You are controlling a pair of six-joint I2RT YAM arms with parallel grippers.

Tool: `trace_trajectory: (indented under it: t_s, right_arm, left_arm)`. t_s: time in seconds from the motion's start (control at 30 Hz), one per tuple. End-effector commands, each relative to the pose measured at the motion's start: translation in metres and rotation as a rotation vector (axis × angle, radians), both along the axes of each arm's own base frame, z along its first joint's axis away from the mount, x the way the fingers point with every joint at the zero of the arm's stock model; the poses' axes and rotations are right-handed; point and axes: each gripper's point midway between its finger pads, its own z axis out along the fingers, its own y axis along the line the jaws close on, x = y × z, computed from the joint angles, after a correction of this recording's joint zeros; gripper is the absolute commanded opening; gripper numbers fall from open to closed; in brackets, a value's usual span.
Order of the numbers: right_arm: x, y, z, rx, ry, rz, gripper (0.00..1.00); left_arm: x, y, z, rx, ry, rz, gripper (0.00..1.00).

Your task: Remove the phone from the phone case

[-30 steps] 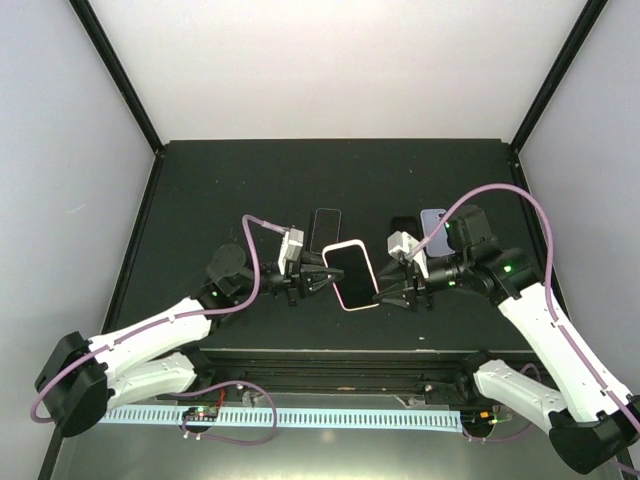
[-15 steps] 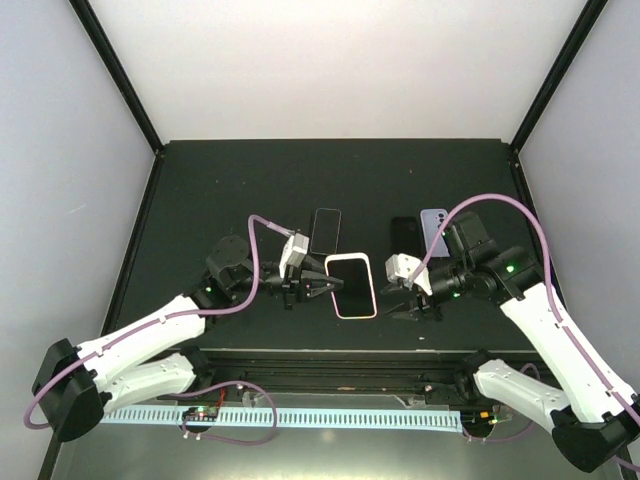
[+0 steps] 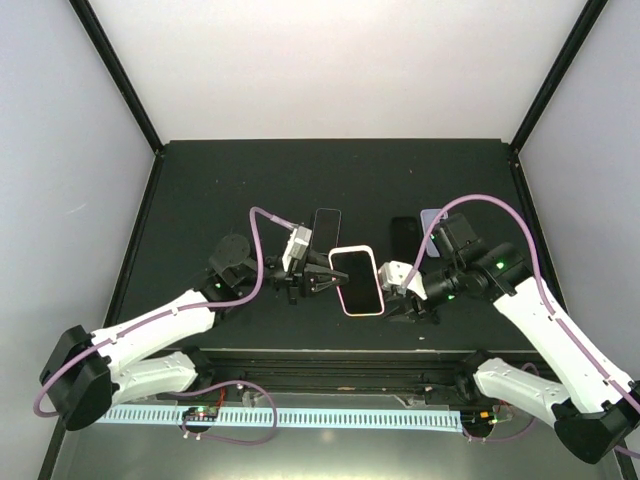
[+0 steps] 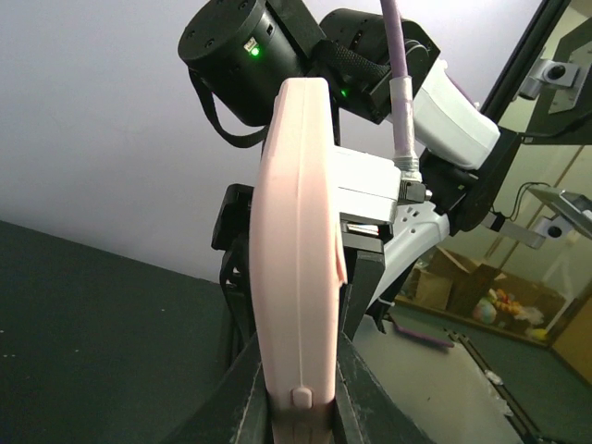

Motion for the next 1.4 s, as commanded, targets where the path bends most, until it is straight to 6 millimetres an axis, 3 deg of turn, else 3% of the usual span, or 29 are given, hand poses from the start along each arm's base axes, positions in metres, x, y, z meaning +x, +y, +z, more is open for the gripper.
trace_trajectory:
  t_s: [0.0, 0.5, 0.77, 1.37]
  right_arm:
    - [-0.002, 0.004, 0.012, 0.03, -0.022, 0.013, 0.36]
    - [0.001, 0.001, 0.016, 0.01, -0.053, 0.003, 0.17]
    - [0.003, -0.001, 0.005, -0.015, -0.058, 0.01, 0.08]
    - [0.011, -0.003, -0.006, -0.054, -0.087, -0.008, 0.01]
  left_arm:
    - [-0.006, 0.003, 0.035, -0.105, -0.077, -0.033, 0.02]
    - [-0.008, -0.003, 0.035, -0.079, -0.071, -0.084, 0.02]
    - [-0.016, -0.003, 0.038, -0.101, -0.051, -0.155, 0.02]
    - [-0.028, -0.001, 0.049, -0.139, 0.062, -0.274, 0.02]
